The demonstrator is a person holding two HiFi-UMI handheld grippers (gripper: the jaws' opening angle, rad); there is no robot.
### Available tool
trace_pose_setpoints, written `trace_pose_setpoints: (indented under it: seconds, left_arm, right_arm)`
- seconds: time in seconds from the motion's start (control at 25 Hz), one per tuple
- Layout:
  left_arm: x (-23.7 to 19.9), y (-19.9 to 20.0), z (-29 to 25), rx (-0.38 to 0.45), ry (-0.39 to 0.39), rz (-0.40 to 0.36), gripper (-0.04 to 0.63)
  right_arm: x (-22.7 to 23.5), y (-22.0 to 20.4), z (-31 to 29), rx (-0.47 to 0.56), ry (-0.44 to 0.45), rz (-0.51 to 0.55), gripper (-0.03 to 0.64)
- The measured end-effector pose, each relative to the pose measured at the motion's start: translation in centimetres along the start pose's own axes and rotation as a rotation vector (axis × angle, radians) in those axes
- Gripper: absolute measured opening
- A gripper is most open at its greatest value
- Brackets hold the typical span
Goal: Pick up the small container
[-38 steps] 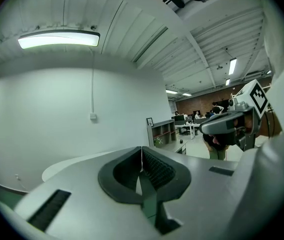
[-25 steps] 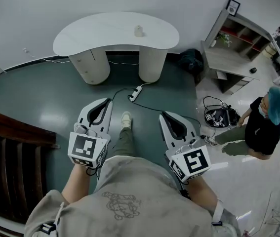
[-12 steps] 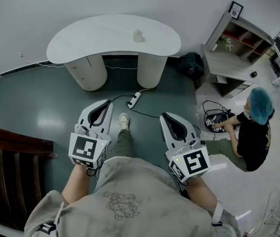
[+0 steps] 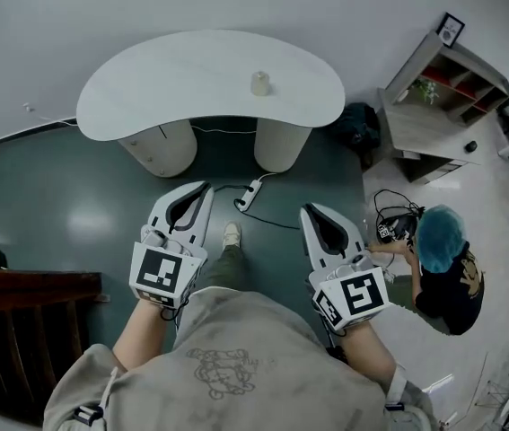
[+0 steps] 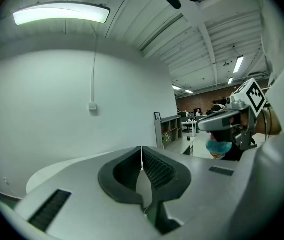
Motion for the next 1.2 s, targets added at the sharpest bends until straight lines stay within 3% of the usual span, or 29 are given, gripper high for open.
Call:
trace_pose_setpoints:
  seconds: [0.68,1.2]
  left_arm:
    - [-14.3,4.4,-16.0,-0.014,-0.106,0.052,0.018]
    - [-15.7,5.5,-22.2,-0.018,-0.109,0.045,0.018]
  right_arm:
    - [8.9,3.7,-19.4,-0.053,-0.067,0.029,0.037]
    - [14.2,4.1,-23.7,-0.047,-0.077,0.02,0.037]
Point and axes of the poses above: the fingertips, and each gripper's own axes: z backward along the fingers, x to its right, y out of its top, the point moved 3 cm from there along z, backward along the fingers, and after that the axes turned 10 degrees about z, right-handed, at the moved point
